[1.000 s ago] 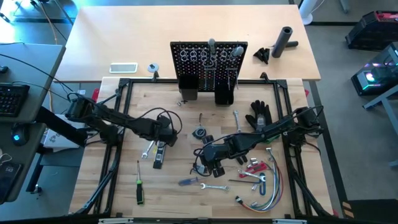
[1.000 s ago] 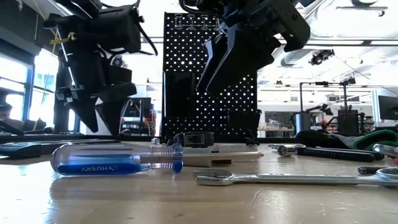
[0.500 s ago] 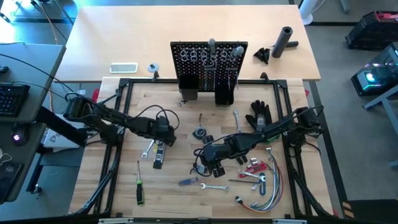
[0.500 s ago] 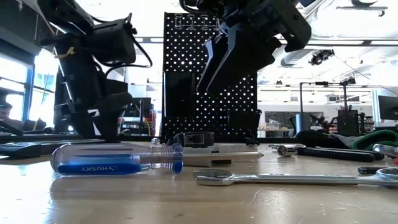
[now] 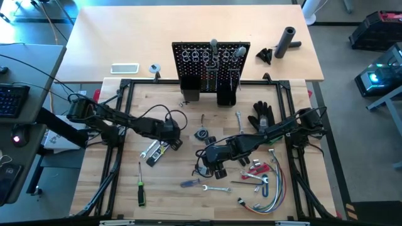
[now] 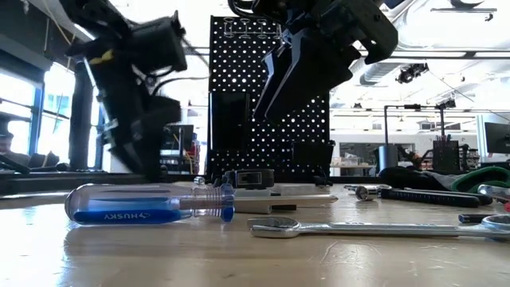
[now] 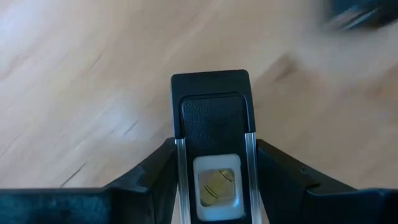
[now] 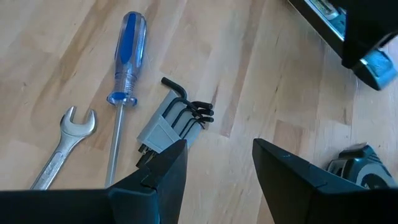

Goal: Hang tools onto peg board
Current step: Put the black spirit level on the left black bin on the peg board

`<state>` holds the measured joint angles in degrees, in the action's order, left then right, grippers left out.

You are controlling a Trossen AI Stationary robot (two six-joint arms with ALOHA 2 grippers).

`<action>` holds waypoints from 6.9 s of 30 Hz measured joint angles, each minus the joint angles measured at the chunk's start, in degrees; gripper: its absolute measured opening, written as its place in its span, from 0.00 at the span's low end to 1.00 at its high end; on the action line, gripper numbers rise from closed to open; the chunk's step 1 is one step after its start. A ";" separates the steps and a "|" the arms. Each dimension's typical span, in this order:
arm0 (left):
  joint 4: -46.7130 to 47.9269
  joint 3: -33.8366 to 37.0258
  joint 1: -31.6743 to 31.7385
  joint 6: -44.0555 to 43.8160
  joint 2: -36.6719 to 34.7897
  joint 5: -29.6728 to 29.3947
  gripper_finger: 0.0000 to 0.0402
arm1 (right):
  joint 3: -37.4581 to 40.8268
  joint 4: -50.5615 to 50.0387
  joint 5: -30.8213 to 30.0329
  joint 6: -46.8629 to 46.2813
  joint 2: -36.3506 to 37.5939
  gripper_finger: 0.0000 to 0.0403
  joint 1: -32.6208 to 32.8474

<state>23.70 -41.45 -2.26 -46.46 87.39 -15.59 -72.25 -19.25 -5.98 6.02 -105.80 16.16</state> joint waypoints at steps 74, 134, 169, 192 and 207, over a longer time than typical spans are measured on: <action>-113.63 4.94 12.60 74.85 -7.24 -14.81 0.41 | -0.02 4.32 -10.45 5.38 21.90 0.45 -0.44; -110.46 1.29 18.80 75.04 2.08 -15.13 0.41 | -0.02 -0.26 -10.12 3.44 21.86 0.45 -1.18; -106.13 6.05 23.87 63.02 2.12 -11.63 0.47 | -0.02 0.21 -10.07 2.96 21.86 0.45 -1.16; -93.06 6.05 23.87 55.02 2.10 -11.52 0.49 | -0.02 0.21 -10.14 2.99 21.86 0.45 -1.18; -87.44 6.01 22.88 53.05 2.02 -11.52 0.61 | -0.02 0.07 -10.60 2.98 21.86 0.45 -1.18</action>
<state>-63.75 -35.44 20.62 6.59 89.41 -27.11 -72.27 -19.17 -16.58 9.00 -83.94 14.98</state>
